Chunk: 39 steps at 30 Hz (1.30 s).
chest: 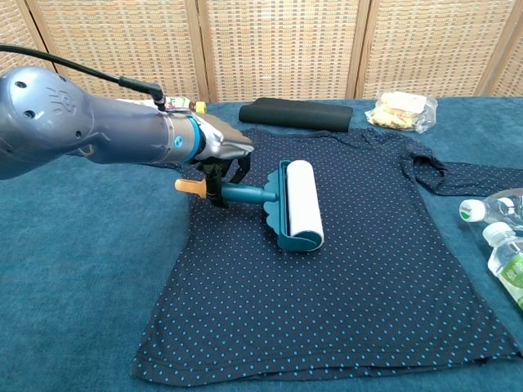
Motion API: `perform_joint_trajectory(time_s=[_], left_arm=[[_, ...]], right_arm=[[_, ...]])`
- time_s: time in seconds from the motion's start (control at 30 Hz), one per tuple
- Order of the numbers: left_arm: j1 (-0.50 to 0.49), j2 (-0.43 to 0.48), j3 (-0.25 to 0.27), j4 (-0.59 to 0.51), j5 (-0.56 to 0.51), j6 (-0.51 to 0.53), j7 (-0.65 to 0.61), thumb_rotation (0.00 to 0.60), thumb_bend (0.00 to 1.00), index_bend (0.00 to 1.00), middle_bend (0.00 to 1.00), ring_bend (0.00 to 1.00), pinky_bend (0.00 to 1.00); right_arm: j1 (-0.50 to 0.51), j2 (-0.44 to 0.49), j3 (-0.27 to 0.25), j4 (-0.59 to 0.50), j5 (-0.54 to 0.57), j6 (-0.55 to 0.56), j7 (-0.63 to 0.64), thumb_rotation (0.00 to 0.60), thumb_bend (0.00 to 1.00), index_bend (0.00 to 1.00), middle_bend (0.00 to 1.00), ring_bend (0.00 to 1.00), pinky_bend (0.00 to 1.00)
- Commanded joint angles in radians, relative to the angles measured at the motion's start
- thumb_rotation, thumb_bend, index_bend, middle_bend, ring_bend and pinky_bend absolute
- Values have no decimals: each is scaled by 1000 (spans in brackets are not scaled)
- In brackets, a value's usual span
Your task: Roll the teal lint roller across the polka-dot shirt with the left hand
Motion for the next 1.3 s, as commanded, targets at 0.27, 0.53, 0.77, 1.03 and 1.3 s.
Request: perform_joint_trajectory(time_s=[0.27,0.53,0.77,1.03,1.3], left_arm=[[73,118,85,-133,52,68,-32,600,703,904,905,756,695],[156,195,133,-177,136,92,-95,600,703,904,905,756,695],[165,200,112,-168,170,76,-121,600,703,904,905,756,695],[122,141,80,-138,130,54,-88,600,703,904,905,755,695],[37,47,26,-91,22,44,-32,600,703,901,905,756,695]], right_arm=[[-1,-2,-17,-21,-29,6,-31,600,88,0,0,0,0],[-2,-3,-30,-42,-54,13,-55,600,88,0,0,0,0],[-2,-3,-30,-47,-53,15,-59,600,88,0,0,0,0],[-1,1,-24,-41,-41,11,-45,600,88,0,0,0,0],[1,4,-18,-32,-25,2,-30,600,88,0,0,0,0]])
